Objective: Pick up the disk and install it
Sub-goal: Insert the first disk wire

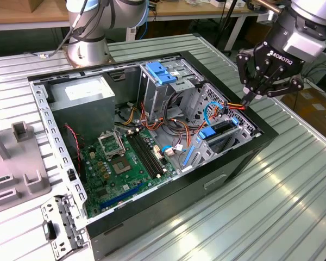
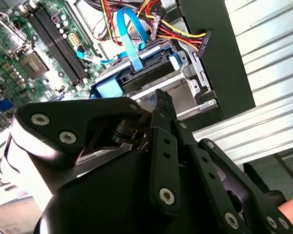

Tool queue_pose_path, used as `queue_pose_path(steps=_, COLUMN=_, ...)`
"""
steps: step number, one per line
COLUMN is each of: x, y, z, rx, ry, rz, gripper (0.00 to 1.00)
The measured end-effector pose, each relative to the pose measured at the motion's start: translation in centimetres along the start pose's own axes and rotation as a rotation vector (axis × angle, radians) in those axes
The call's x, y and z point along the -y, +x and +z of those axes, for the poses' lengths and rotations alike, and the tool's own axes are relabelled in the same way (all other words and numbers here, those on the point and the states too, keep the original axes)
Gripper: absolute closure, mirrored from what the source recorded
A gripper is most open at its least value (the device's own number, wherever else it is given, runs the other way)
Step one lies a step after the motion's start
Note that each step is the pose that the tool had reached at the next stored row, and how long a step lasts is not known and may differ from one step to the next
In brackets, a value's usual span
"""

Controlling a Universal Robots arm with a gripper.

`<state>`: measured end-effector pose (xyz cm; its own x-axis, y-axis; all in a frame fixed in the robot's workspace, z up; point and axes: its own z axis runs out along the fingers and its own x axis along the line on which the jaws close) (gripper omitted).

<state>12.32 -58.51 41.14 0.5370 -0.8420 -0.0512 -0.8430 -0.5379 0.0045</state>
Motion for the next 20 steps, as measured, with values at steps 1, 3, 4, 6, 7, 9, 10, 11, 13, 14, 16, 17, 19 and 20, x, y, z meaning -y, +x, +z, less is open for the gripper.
queue_pose_path(steps=1, x=0.00, y=0.00, z=0.00, rx=0.0000, ry=-0.0006, rz=-0.013, gripper=0.89)
queue_pose_path(steps=3, x=0.00, y=0.00, z=0.01, rx=-0.0002, ry=-0.0022, rz=-0.045, gripper=0.89)
queue_pose_path(steps=4, x=0.00, y=0.00, z=0.01, rx=-0.0003, ry=-0.0030, rz=-0.060, gripper=0.89)
queue_pose_path(steps=6, x=0.00, y=0.00, z=0.02, rx=-0.0004, ry=-0.0047, rz=-0.094, gripper=0.89)
queue_pose_path(steps=7, x=0.00, y=0.00, z=0.02, rx=-0.0004, ry=-0.0055, rz=-0.109, gripper=0.89)
queue_pose_path(steps=9, x=0.00, y=0.00, z=0.03, rx=-0.0007, ry=-0.0085, rz=-0.168, gripper=0.89)
queue_pose_path(steps=10, x=0.00, y=0.00, z=0.04, rx=-0.0008, ry=-0.0093, rz=-0.182, gripper=0.89)
queue_pose_path(steps=11, x=0.00, y=0.00, z=0.04, rx=-0.0009, ry=-0.0102, rz=-0.200, gripper=0.89)
queue_pose_path(steps=13, x=0.00, y=0.00, z=0.04, rx=-0.0011, ry=-0.0120, rz=-0.235, gripper=0.89)
queue_pose_path(steps=14, x=0.00, y=0.00, z=0.05, rx=-0.0011, ry=-0.0128, rz=-0.251, gripper=0.89)
queue_pose_path(steps=16, x=0.00, y=0.00, z=0.04, rx=-0.0013, ry=-0.0135, rz=-0.262, gripper=0.89)
queue_pose_path(steps=17, x=0.00, y=0.00, z=0.04, rx=-0.0012, ry=-0.0135, rz=-0.263, gripper=0.89)
queue_pose_path(steps=19, x=0.00, y=0.00, z=0.04, rx=-0.0011, ry=-0.0134, rz=-0.263, gripper=0.89)
queue_pose_path(steps=20, x=0.00, y=0.00, z=0.04, rx=-0.0012, ry=-0.0135, rz=-0.262, gripper=0.89)
